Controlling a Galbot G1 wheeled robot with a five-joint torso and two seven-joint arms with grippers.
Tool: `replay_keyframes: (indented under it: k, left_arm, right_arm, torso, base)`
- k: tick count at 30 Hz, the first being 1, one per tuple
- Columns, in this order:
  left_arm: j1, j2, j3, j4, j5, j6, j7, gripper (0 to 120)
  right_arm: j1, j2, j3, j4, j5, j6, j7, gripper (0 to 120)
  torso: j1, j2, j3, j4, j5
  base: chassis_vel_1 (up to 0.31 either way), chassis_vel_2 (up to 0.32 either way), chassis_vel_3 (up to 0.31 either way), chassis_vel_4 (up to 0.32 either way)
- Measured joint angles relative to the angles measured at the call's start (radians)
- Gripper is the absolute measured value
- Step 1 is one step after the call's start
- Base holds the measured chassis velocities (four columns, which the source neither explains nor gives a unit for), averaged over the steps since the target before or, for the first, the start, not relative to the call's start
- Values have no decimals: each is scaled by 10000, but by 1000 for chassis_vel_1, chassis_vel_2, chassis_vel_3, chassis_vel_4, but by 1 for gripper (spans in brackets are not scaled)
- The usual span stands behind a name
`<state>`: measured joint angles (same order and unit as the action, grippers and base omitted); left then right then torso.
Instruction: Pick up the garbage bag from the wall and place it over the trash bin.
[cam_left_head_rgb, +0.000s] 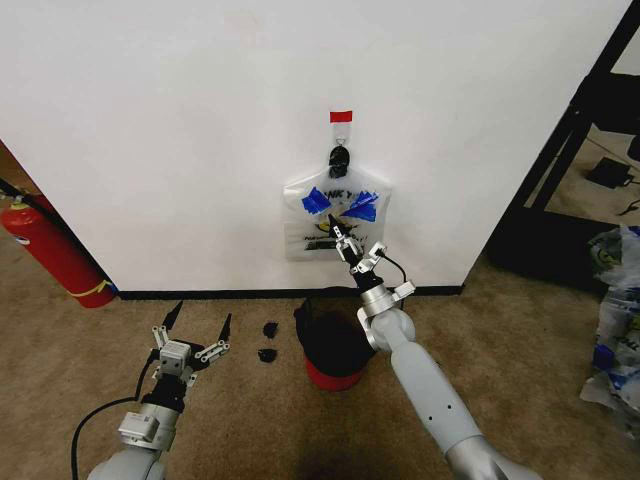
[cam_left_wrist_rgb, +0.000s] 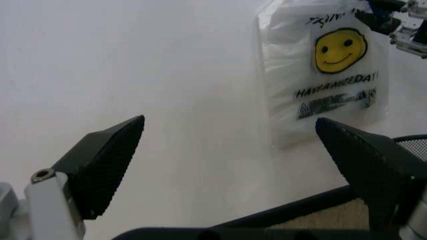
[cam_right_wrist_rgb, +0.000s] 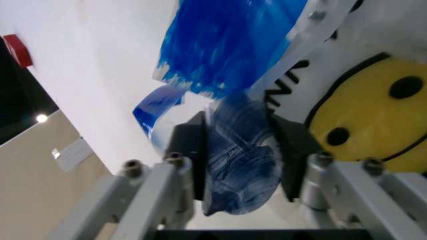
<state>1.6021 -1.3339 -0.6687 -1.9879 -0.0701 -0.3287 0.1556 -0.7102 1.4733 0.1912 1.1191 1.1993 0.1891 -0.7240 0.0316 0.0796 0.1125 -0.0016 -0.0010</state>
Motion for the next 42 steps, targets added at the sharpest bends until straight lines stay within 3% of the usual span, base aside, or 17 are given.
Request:
replay_keyframes:
  k: [9,20,42]
  left_arm:
    - [-41,29,47,24,21,6,10,100]
    - [19,58,3,-2,-12,-12,4,100]
    - [-9,148,22,-153,-148,-65,-13,100]
  right_arm:
    - [23,-39,130,-58,-15,-5,0,0]
    - [-275,-138,186,238,-185,-16,41,0]
    - [-3415,-1749,770,2545,-440,-52,-118,0]
  torso:
    - [0,0,0,1,1]
    - [0,0,0,4,0]
    - [-2,0,-1,1,2]
  base:
    - [0,0,0,0]
    - [0,0,0,0]
    - [0,0,0,0]
